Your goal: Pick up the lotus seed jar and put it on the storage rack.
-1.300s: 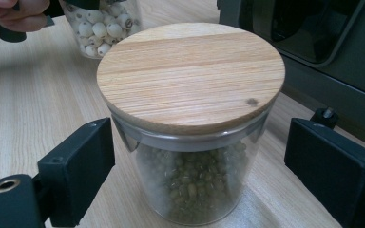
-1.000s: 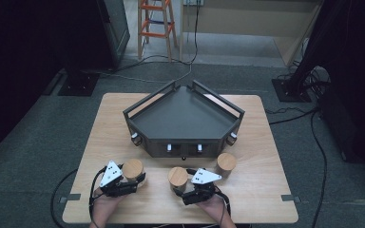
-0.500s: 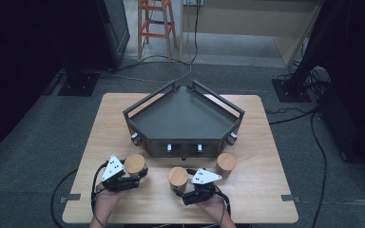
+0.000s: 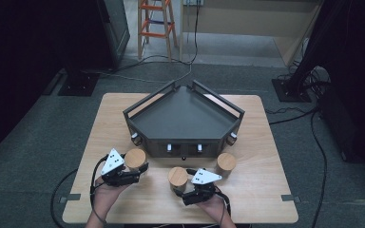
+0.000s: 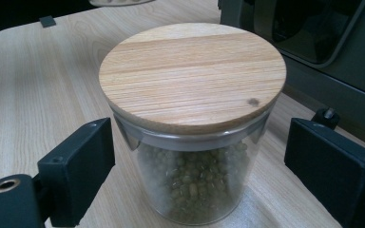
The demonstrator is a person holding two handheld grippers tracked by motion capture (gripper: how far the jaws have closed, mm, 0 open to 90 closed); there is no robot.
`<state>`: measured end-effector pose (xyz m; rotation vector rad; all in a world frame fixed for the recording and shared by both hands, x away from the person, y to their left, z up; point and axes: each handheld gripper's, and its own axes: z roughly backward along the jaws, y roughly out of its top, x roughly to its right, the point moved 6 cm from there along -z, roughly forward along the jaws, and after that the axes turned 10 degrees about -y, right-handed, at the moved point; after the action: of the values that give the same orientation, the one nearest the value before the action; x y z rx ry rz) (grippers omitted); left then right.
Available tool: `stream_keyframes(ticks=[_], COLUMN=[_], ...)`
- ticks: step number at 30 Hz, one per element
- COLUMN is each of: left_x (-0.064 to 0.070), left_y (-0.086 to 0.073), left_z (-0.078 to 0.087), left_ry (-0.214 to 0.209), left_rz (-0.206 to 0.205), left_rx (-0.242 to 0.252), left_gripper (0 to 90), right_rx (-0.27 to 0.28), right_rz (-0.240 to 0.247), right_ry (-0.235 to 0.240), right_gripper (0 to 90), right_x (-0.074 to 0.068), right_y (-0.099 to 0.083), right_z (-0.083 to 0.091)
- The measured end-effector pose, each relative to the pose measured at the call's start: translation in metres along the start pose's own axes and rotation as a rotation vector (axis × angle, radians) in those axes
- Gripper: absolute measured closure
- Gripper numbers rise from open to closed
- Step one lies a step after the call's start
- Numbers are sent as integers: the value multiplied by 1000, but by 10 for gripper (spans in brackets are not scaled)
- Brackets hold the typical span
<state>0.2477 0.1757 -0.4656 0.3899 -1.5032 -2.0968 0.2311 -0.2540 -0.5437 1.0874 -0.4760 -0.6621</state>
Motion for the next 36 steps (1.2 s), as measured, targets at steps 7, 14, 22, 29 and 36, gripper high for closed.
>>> stream_keyframes(ticks=[7, 14, 22, 29, 36], left_x=[-2, -2, -2, -4, -6], left_y=[6, 12, 18, 23, 31], left_z=[-1, -1, 0, 2, 2], left_ry=[-9, -9, -6, -2, -5], left_rz=[3, -13, -24, -21, -26], left_rx=[-4, -1, 5, 8, 10], left_gripper=[255, 255, 255, 254, 255], right_rx=[0, 20, 19, 20, 23], right_rz=[1, -27, -12, -7, -6], right_ry=[5, 29, 23, 18, 6], right_gripper=[98, 136, 145, 143, 132], right_x=[0, 5, 2, 1, 0], right_y=[0, -3, -2, -2, -3], right_z=[0, 1, 1, 1, 2])
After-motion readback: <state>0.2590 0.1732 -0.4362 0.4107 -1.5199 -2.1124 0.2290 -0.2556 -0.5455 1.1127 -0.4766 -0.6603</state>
